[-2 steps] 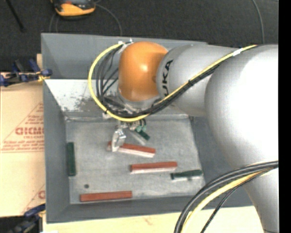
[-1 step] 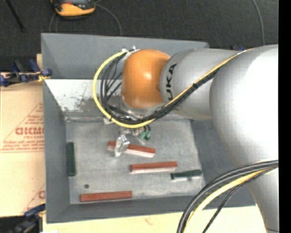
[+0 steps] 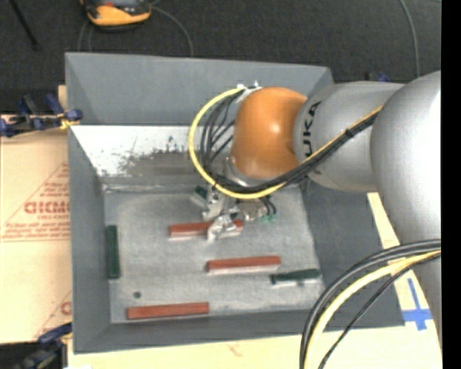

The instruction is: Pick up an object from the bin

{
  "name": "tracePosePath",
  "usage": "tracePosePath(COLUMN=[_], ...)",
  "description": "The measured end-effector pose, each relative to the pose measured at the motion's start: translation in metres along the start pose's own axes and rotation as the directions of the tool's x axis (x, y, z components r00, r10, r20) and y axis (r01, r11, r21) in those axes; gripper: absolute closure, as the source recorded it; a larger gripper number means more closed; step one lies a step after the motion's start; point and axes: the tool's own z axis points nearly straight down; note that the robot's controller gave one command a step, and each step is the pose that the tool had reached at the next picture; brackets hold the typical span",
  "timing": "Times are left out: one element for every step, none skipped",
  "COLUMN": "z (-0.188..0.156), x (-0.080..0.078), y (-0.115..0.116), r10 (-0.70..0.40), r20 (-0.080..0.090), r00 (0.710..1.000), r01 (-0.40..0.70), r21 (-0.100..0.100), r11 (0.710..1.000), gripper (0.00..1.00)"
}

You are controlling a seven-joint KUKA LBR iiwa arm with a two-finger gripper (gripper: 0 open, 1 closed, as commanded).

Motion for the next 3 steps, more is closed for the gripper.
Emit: tracePosePath(z=[0.000, -0.019, -0.026], x=[0.000, -0.016, -0.020], y=[0.000, 0.011, 0.014], r10=[0.001, -0.013, -0.016], r20=[0.002, 0.009, 0.013], r00=[1.000, 1.000, 1.000], r01=[-0.001, 0.013, 0.016], r21=[0.000, 0.004, 0.004], r11=[1.000, 1.000, 1.000], gripper=[1.00, 1.00, 1.00])
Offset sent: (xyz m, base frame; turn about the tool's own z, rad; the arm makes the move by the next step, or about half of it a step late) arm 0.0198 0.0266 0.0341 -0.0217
